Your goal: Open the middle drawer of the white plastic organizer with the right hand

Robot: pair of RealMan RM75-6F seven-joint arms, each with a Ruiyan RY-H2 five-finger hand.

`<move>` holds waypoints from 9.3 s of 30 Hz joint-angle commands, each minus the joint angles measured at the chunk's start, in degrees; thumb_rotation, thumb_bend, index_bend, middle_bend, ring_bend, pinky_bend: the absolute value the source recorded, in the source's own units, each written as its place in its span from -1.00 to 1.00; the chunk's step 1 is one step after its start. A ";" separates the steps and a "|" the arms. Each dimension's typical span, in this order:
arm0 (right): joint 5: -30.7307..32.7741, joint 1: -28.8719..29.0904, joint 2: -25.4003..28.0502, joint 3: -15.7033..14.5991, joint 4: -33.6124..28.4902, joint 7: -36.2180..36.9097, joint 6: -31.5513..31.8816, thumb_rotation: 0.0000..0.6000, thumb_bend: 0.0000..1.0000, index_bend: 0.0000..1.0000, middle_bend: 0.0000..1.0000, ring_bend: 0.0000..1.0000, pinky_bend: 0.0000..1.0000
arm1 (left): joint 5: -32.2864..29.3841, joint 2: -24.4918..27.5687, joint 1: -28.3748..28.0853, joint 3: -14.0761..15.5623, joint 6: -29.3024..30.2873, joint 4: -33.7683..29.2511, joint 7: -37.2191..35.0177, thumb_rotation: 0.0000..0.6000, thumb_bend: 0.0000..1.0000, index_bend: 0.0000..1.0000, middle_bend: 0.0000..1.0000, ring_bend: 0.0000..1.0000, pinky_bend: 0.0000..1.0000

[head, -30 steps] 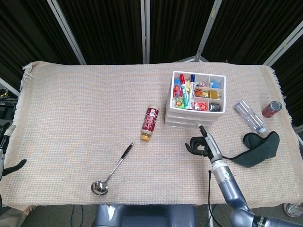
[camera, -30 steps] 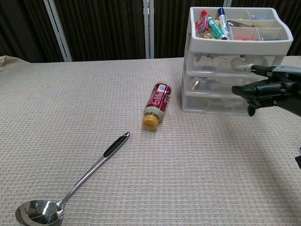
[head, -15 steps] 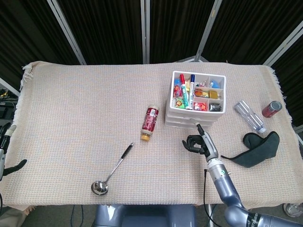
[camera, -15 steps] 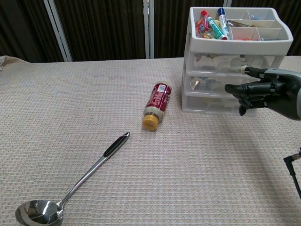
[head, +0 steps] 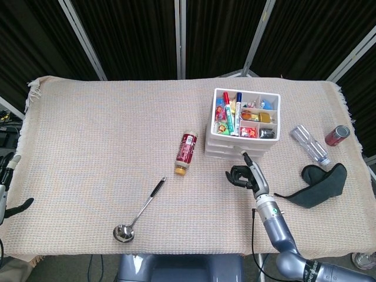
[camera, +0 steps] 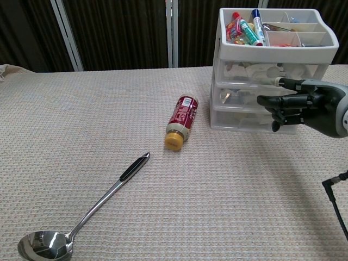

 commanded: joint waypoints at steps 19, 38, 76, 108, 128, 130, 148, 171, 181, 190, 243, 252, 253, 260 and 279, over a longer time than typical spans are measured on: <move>1.71 1.06 -2.17 1.71 2.32 -0.71 -0.47 1.00 -0.36 -0.70 0.49 0.53 0.26 | -0.16 -0.03 -0.27 -0.02 -0.53 0.29 -0.11 1.00 -0.87 -1.00 -1.00 -1.00 -1.00; 4.66 2.15 -2.16 4.35 2.85 1.06 -3.68 1.00 -0.34 -0.51 0.49 0.53 0.27 | -0.43 -0.04 -0.44 -0.01 -0.92 0.40 -0.03 1.00 -0.87 -1.00 -1.00 -1.00 -1.00; -1.40 -1.37 0.38 0.54 -2.79 3.73 -5.18 1.00 -0.33 -0.45 0.49 0.53 0.26 | -0.45 -0.04 -0.60 0.02 -1.08 0.10 0.55 1.00 -0.87 -1.00 -1.00 -1.00 -1.00; -22.11 -8.24 -3.95 -10.87 -5.92 -11.74 15.37 1.00 -0.39 -0.63 0.39 0.48 0.23 | 0.09 -0.05 -0.39 0.15 -0.39 -0.09 0.98 1.00 -0.87 -1.00 -1.00 -1.00 -1.00; -14.35 -5.60 3.61 -6.63 -11.13 -40.13 19.29 1.00 -0.41 -0.60 0.40 0.48 0.23 | 0.22 0.15 -0.17 0.20 -0.03 -0.65 1.67 1.00 -0.87 -1.00 -1.00 -1.00 -1.00; -12.43 -5.00 4.09 -6.07 -10.83 -42.04 19.11 1.00 -0.41 -0.59 0.40 0.48 0.23 | 0.17 0.17 -0.19 0.17 -0.06 -0.67 1.73 1.00 -0.87 -1.00 -1.00 -1.00 -1.00; -7.28 -3.04 4.88 -6.55 -11.20 -47.17 19.61 1.00 -0.37 -0.31 0.44 0.48 0.23 | 0.26 0.26 -0.11 0.23 0.04 -0.86 2.19 1.00 -0.87 -1.00 -1.00 -1.00 -1.00; -14.21 -5.50 6.99 -12.87 -16.07 -47.09 21.73 1.00 -0.36 -0.20 0.44 0.48 0.23 | 0.57 0.41 0.12 0.24 0.58 -1.19 2.45 1.00 -0.87 -1.00 -1.00 -1.00 -1.00; -16.43 -6.43 7.36 -14.90 -17.03 -47.35 22.02 1.00 -0.36 -0.20 0.44 0.48 0.23 | 0.62 0.46 0.13 0.25 0.56 -1.21 2.51 1.00 -0.87 -1.00 -1.00 -1.00 -1.00; -18.89 -7.44 7.65 -16.03 -17.40 -47.09 22.81 1.00 -0.36 -0.20 0.44 0.48 0.23 | 0.62 0.44 0.08 0.31 0.39 -1.35 2.89 1.00 -0.87 -1.00 -1.00 -1.00 -1.00; -6.61 1.92 20.21 -6.53 -24.84 -68.96 20.89 1.00 -0.93 -0.06 1.00 1.00 0.27 | 0.30 0.25 0.09 0.06 0.46 -1.21 3.46 1.00 -0.86 -1.00 -1.00 -1.00 -1.00; -1.99 6.27 19.69 -6.66 -21.06 -70.91 17.42 1.00 -0.93 -0.02 1.00 1.00 0.27 | -0.39 0.03 -0.20 -0.12 -0.23 -0.88 3.85 1.00 -0.86 -1.00 -1.00 -1.00 -1.00; -1.86 6.55 19.61 -6.73 -20.76 -71.06 17.26 1.00 -0.93 -0.02 1.00 1.00 0.27 | -0.42 0.02 -0.20 -0.12 -0.24 -0.87 3.89 1.00 -0.86 -1.00 -1.00 -1.00 -1.00; 0.49 9.38 19.48 -6.53 -17.45 -71.84 15.16 1.00 -0.93 -0.03 1.00 1.00 0.27 | -0.72 0.00 -0.17 -0.24 -0.22 -0.77 3.94 1.00 -0.86 -1.00 -1.00 -1.00 -1.00; 2.98 14.34 23.03 -8.50 -14.47 -66.92 5.79 1.00 -1.00 -0.10 1.00 1.00 0.27 | -1.96 -0.35 -0.62 -0.46 -1.37 -0.52 4.57 1.00 -0.86 -1.00 -1.00 -1.00 -1.00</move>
